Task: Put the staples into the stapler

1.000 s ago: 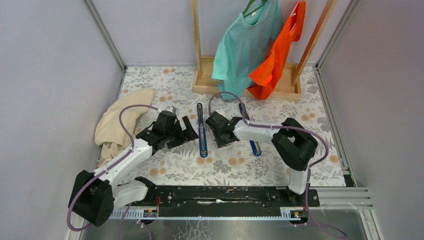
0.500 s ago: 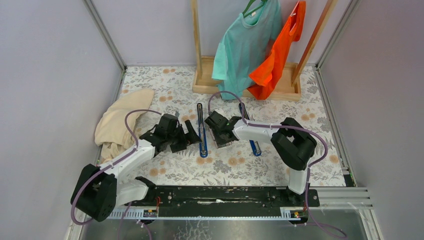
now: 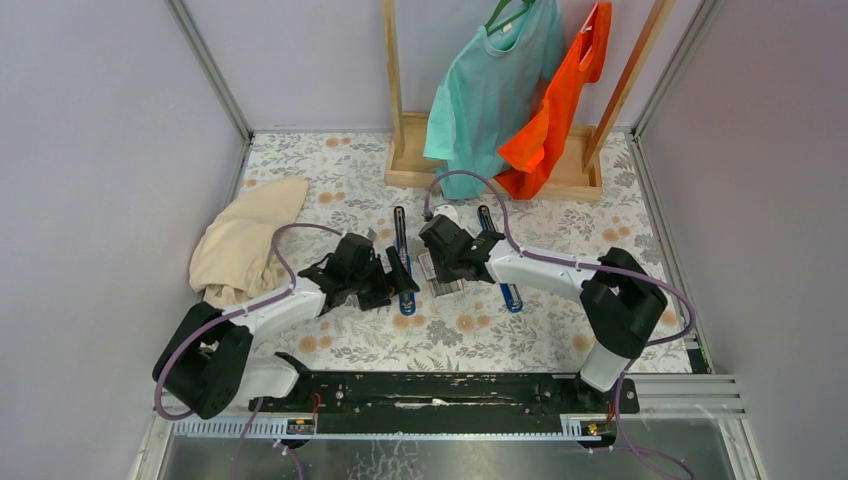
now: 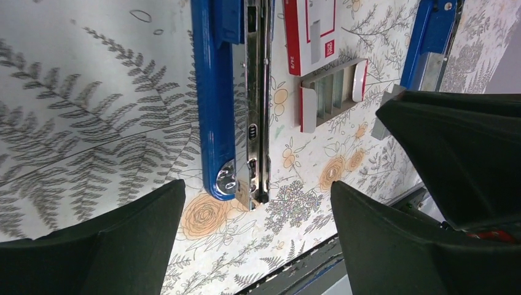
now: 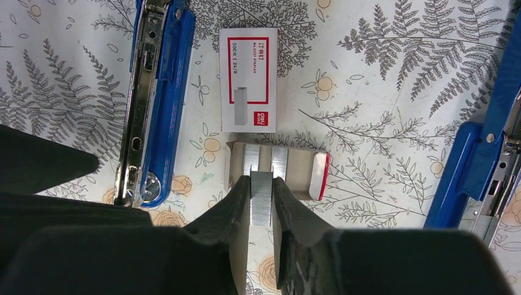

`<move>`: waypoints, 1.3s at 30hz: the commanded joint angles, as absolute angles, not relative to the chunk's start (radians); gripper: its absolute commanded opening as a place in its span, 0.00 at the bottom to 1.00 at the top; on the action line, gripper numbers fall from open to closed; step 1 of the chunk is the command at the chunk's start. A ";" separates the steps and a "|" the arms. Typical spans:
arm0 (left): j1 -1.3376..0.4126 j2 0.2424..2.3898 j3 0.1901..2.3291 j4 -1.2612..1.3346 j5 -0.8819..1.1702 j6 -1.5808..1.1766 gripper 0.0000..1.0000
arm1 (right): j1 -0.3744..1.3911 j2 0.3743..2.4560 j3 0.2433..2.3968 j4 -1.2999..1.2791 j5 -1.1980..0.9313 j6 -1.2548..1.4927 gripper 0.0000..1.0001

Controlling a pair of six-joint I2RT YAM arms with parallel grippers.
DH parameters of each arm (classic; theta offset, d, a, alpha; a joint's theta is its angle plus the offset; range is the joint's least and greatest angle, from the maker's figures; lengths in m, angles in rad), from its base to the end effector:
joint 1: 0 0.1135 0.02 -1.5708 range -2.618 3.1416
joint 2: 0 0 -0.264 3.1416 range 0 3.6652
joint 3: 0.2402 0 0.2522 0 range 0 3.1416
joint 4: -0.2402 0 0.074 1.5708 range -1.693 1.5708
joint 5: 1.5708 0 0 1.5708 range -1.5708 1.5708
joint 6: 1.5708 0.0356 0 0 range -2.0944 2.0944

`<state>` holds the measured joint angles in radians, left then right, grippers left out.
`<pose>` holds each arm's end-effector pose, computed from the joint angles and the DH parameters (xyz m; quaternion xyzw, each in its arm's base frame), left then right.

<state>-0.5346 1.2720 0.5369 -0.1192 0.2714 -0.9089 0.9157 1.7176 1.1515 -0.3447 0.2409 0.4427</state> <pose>0.1976 -0.1281 0.1644 -0.1260 0.9205 -0.3246 0.1771 0.2286 0.2836 0.2081 -0.1822 0.9222 0.1136 0.3217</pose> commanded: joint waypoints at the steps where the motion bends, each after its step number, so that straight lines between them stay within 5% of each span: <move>1: -0.575 1.310 0.524 0.008 0.296 -0.960 0.94 | 0.922 1.668 1.134 -0.313 0.282 0.459 0.18; 15: -0.638 1.339 0.506 0.098 0.304 -1.000 0.94 | 0.927 1.667 1.126 -0.273 0.254 0.471 0.18; 27: -0.538 1.019 0.535 -0.270 0.079 -0.923 1.00 | 0.998 1.733 1.208 -0.230 0.288 0.510 0.19; 39: -0.518 0.801 0.795 -0.640 -0.156 -0.787 1.00 | 1.062 1.777 1.242 -0.185 0.365 0.543 0.19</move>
<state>-0.5243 0.8513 0.6907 -0.4961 -0.0238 -0.8661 1.0466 1.7615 1.1885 -0.2268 0.3023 0.5205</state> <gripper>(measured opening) 0.997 0.224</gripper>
